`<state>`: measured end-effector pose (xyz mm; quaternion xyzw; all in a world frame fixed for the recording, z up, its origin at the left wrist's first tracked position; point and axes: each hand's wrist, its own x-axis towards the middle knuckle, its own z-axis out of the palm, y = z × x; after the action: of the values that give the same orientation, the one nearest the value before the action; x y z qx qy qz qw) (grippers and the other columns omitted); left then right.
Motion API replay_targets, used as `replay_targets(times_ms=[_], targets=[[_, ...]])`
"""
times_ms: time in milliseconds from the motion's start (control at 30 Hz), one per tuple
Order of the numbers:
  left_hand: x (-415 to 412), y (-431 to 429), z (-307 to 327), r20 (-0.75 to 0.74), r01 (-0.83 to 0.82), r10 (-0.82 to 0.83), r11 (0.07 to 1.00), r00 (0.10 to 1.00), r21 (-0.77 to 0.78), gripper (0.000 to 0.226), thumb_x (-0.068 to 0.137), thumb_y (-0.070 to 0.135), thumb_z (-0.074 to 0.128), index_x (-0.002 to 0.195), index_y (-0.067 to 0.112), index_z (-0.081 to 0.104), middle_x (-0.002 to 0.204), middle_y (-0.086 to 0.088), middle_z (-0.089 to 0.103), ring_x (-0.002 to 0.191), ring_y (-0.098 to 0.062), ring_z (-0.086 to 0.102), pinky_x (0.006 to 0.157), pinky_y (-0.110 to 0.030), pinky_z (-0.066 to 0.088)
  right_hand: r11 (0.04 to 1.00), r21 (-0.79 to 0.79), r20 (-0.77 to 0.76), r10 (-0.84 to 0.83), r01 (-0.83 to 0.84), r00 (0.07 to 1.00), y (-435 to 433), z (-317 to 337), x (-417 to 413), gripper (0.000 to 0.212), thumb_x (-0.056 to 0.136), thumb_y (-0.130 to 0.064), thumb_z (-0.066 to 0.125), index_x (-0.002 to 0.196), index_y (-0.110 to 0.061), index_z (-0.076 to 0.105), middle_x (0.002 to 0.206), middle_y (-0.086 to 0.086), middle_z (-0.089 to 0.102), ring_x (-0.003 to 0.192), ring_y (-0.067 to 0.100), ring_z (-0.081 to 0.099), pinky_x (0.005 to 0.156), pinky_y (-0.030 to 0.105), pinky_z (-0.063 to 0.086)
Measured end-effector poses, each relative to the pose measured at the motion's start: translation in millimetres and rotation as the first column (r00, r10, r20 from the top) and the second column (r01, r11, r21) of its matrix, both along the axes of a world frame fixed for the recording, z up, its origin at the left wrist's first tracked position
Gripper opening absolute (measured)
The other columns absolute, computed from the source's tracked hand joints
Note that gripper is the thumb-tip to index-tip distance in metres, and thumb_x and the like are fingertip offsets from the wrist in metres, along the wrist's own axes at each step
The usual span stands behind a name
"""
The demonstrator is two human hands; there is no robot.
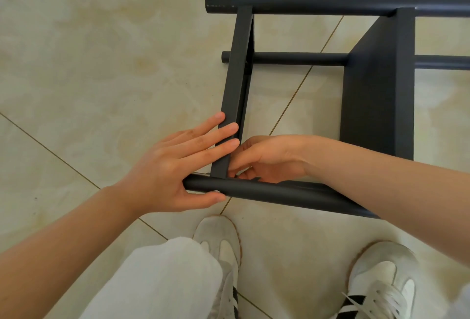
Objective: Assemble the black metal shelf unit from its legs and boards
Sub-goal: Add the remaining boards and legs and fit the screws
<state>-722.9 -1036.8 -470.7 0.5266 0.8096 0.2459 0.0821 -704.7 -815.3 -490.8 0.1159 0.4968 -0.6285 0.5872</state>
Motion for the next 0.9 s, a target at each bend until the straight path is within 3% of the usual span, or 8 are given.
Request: replay_targets(times_ms=[133,367,467,533,900], targets=[[0.0,-0.3,0.5,0.006,-0.001,0.001,1.0,1.0,0.008,0.065,0.094,0.048,0.064,0.143,0.008,0.049,0.156,-0.01,0.042,0.149,-0.029,0.032,0.108,-0.037,0.045,0.998,-0.054,0.022,-0.009,0.01,1.0,2.2,-1.8,-0.2,0.017,0.092,-0.014,0.063,0.107,-0.01,0.071,0.111,0.012,0.066,0.105,0.026,0.061,0.108,0.048,0.044],[0.6,1.6,2.3,0.008,-0.004,0.004,1.0,1.0,0.015,0.065,0.093,0.048,0.066,0.142,0.009,0.049,0.155,-0.01,0.043,0.149,-0.028,0.032,0.108,-0.038,0.046,0.998,0.059,-0.036,0.029,-0.027,0.999,-2.3,1.4,-0.2,0.012,0.091,-0.021,0.066,0.095,-0.013,0.073,0.097,0.007,0.069,0.095,0.021,0.065,0.102,0.041,0.05],[0.9,1.0,3.2,0.013,-0.008,0.008,1.0,1.0,0.015,0.065,0.092,0.047,0.067,0.143,0.009,0.049,0.155,-0.01,0.043,0.149,-0.028,0.033,0.107,-0.039,0.047,1.0,-0.009,0.009,0.003,-0.003,1.0,0.7,3.0,0.1,0.01,0.091,-0.018,0.065,0.095,-0.015,0.074,0.1,0.007,0.069,0.094,0.022,0.066,0.095,0.04,0.052],[0.9,1.1,3.4,0.013,-0.009,0.009,1.0,1.0,0.015,0.065,0.093,0.047,0.066,0.142,0.009,0.049,0.154,-0.01,0.043,0.149,-0.028,0.033,0.106,-0.04,0.048,0.999,-0.029,0.019,-0.02,0.02,1.0,2.2,2.6,-0.2,0.012,0.092,-0.013,0.063,0.099,-0.012,0.073,0.104,0.01,0.069,0.098,0.024,0.066,0.101,0.043,0.05],[0.6,1.1,2.2,0.01,-0.005,0.005,1.0,1.0,0.014,0.065,0.093,0.048,0.066,0.143,0.009,0.05,0.155,-0.01,0.043,0.149,-0.029,0.033,0.108,-0.037,0.046,1.0,0.019,-0.017,0.0,0.001,1.0,0.6,8.2,0.5,0.013,0.093,-0.015,0.063,0.101,-0.011,0.073,0.108,0.012,0.068,0.103,0.026,0.065,0.104,0.045,0.048]])
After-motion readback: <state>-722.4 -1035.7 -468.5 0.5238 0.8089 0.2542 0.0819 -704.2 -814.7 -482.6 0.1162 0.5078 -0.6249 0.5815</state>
